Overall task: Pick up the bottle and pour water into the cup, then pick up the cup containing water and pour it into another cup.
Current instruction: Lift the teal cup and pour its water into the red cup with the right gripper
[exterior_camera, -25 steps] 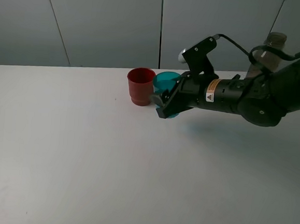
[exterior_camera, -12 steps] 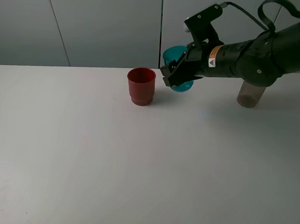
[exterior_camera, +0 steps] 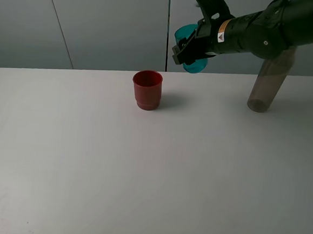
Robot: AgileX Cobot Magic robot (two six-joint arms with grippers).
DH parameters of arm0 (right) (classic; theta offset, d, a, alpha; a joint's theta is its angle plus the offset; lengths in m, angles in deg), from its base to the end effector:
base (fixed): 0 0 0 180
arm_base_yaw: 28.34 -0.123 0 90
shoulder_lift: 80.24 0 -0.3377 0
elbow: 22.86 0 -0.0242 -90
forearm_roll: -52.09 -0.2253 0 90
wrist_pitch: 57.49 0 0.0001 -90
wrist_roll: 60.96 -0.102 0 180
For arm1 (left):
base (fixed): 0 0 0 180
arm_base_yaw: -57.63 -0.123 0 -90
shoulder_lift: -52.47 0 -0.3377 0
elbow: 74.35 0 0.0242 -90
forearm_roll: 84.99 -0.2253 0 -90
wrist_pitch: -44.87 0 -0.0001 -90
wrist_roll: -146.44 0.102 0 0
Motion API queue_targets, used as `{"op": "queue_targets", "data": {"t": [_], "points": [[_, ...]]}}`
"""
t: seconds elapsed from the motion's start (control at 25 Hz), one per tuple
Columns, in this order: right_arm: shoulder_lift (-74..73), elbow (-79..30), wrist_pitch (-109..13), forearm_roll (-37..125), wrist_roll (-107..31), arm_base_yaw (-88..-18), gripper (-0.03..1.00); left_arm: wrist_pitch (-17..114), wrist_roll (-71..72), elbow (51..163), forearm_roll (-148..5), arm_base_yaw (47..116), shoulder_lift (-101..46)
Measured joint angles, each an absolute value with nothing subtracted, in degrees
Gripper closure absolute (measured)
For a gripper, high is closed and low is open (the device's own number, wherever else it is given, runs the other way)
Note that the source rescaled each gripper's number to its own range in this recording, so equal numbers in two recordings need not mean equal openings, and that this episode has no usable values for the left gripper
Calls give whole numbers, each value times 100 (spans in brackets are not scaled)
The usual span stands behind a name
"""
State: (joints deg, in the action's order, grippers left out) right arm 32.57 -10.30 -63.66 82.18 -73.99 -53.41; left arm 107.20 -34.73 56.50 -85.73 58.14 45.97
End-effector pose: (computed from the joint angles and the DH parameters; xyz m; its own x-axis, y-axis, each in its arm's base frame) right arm 0.3752 0.1815 0.2726 -0.2982 -0.4603 -0.8362 -0.5771 0.7847 -0.2261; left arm -0.0731 0.0018 0.2604 -0.4690 -0.0102 -0.8831 -0.0080 0.9999 -0.0074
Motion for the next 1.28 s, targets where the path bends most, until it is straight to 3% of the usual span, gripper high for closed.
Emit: {"op": "queue_targets", "data": {"t": [1.28], "points": [[4438,-2336,-5973,8365,-7378,-5341,85,10720,-3473,5650,-8573,5814,4597]]}}
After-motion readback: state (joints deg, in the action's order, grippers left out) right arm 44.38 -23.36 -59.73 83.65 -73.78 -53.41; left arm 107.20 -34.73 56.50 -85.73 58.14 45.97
